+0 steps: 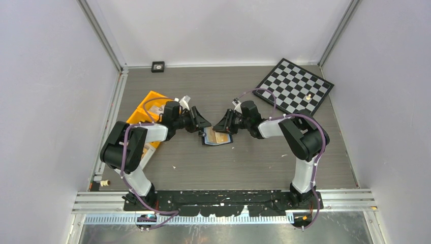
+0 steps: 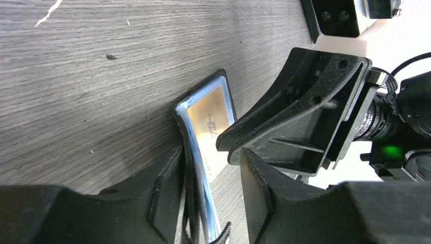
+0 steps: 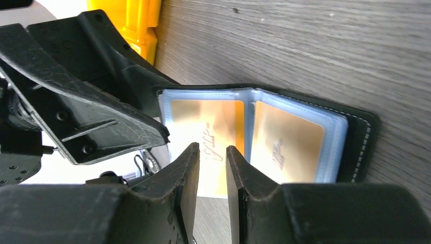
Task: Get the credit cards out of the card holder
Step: Remove the credit card from the card holder.
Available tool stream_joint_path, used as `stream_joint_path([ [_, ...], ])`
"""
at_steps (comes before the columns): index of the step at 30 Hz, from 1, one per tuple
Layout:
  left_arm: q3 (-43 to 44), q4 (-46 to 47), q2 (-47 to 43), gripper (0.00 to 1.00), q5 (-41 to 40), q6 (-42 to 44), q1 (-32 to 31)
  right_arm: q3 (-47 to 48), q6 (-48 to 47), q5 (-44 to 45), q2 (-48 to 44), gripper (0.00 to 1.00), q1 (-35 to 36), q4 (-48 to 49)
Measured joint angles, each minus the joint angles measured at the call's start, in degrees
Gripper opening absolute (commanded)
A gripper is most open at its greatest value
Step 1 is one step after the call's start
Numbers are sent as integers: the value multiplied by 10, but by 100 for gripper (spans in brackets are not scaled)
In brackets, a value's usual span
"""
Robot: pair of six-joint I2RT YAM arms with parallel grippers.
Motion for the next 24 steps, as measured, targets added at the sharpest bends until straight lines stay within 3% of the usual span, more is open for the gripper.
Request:
stream_joint_path([
  [6,0,2,9,20,3,-2,5,0,-3,12,0,26,0,-19],
  [18,-5,3,10,0,5,-2,10,19,-28,40,0,42,0,-83],
  [24,-5,31,27,0,25,-24,14,18,-19,23,0,45,0,-59],
])
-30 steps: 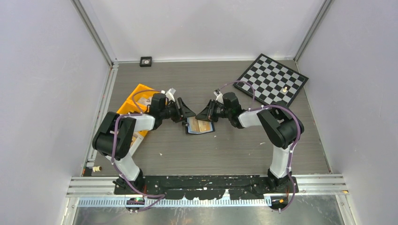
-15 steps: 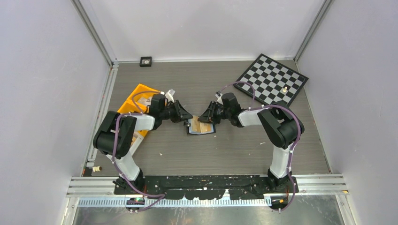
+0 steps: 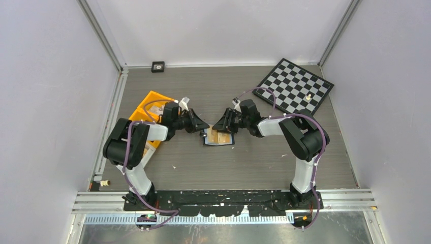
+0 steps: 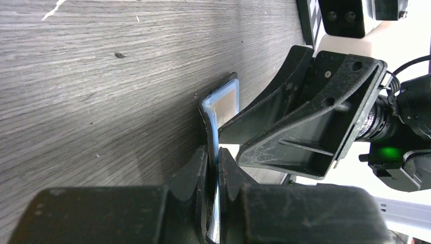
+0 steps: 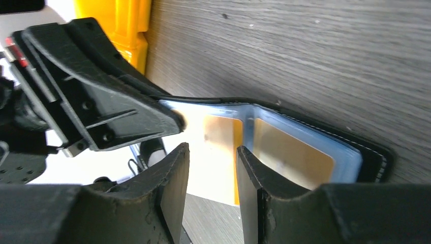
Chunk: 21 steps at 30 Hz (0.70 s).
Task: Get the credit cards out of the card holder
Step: Remove the credit card from the card holder.
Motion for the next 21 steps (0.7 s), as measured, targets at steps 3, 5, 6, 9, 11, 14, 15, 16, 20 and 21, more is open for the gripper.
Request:
stream_joint_path([
  [3,-3,24,11,4,12,-20,4,-1,10,-12,0,43,0,24],
  [5,-6,43,18,10,20,-32,5,-1,17,-17,0,40,0,37],
  [6,-8,52,22,14,24,-38,7,-1,20,-20,0,39,0,43],
  [9,-10,69,30,23,31,-52,8,-1,26,-23,0,39,0,51],
  [11,-12,76,30,27,33,-55,8,-1,26,-21,0,35,0,47],
  [14,-12,77,30,29,34,-54,8,0,20,-11,0,28,0,22],
  [15,-13,77,30,29,34,-54,8,0,18,-7,0,27,0,10],
  [16,-13,76,29,29,34,-52,8,0,17,-6,1,25,0,4],
  [20,-14,73,26,28,34,-50,8,5,15,0,6,24,0,-15],
  [21,-14,73,26,28,34,-50,8,7,14,1,7,23,0,-19],
])
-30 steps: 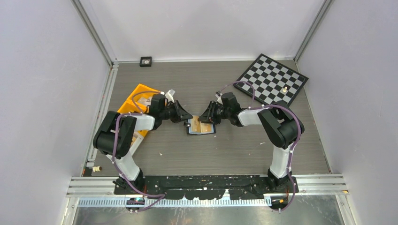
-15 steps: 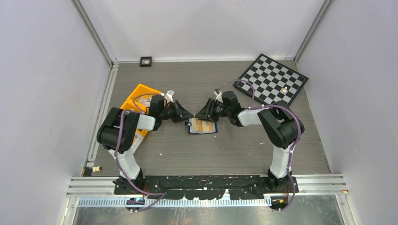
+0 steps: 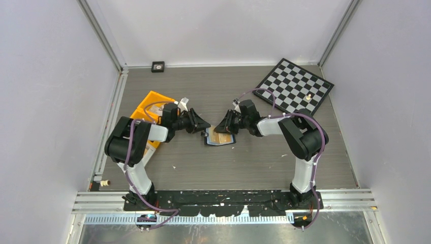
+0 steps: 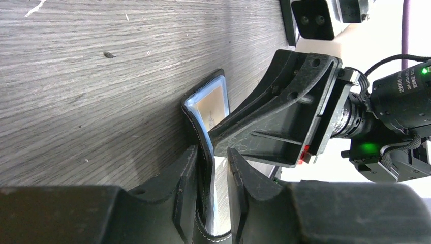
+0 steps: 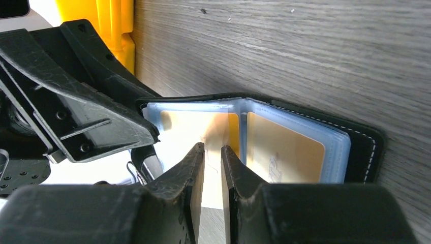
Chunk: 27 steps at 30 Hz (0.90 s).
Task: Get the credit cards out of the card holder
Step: Remove the credit card from the card holder.
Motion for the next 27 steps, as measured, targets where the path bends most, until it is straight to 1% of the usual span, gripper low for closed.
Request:
stream_joint_path([
  [6,-3,0,-12,27,1,0,0,10,-14,14,0,21,0,-32],
  [10,-4,0,-22,17,2,2,0,13,-26,27,0,17,0,-51],
  [12,-4,0,-22,14,2,3,0,13,-29,32,0,15,0,-59],
  [17,-4,0,-22,10,3,3,0,16,-36,39,0,12,0,-72],
  [20,-4,0,-22,8,3,4,0,18,-38,40,0,13,0,-77],
  [27,-4,0,-22,6,4,10,-3,21,-38,41,0,21,0,-82],
])
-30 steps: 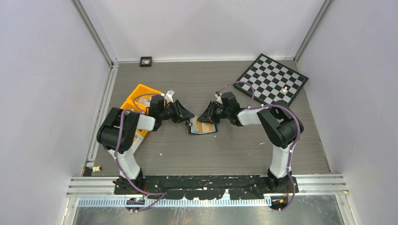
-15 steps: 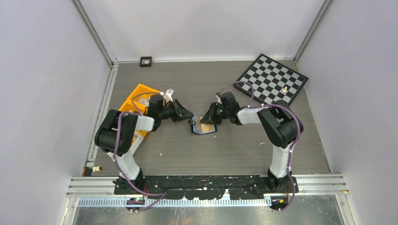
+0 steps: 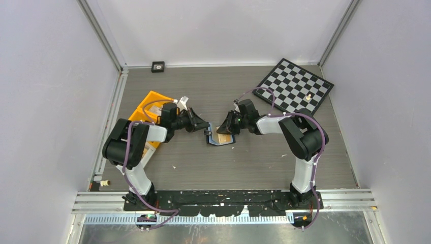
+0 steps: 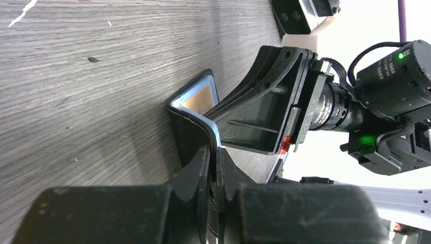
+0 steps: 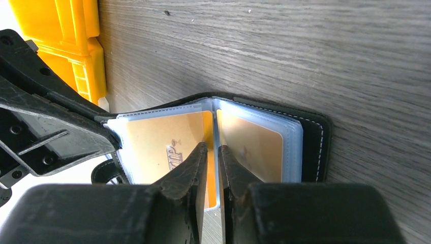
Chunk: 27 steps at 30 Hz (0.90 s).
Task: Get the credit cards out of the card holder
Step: Remove the credit card from the card holder.
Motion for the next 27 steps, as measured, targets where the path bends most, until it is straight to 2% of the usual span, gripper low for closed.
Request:
stream_joint_path([
  [6,11,-6,0,2,0,16,-15,5,0,0,0,21,0,-8],
  [10,17,-14,-1,1,-2,25,-24,7,-2,3,0,18,0,-14],
  [17,20,-59,-20,0,-18,51,-26,7,-10,26,-16,18,-4,-34],
  [21,21,-92,-28,0,-29,64,-29,-9,-12,35,-50,26,-17,-35],
  [22,21,-97,-28,0,-31,66,-29,-14,-13,35,-59,31,-20,-34],
  [27,22,-108,-29,0,-34,69,-29,-17,-11,21,-75,67,-29,-19],
])
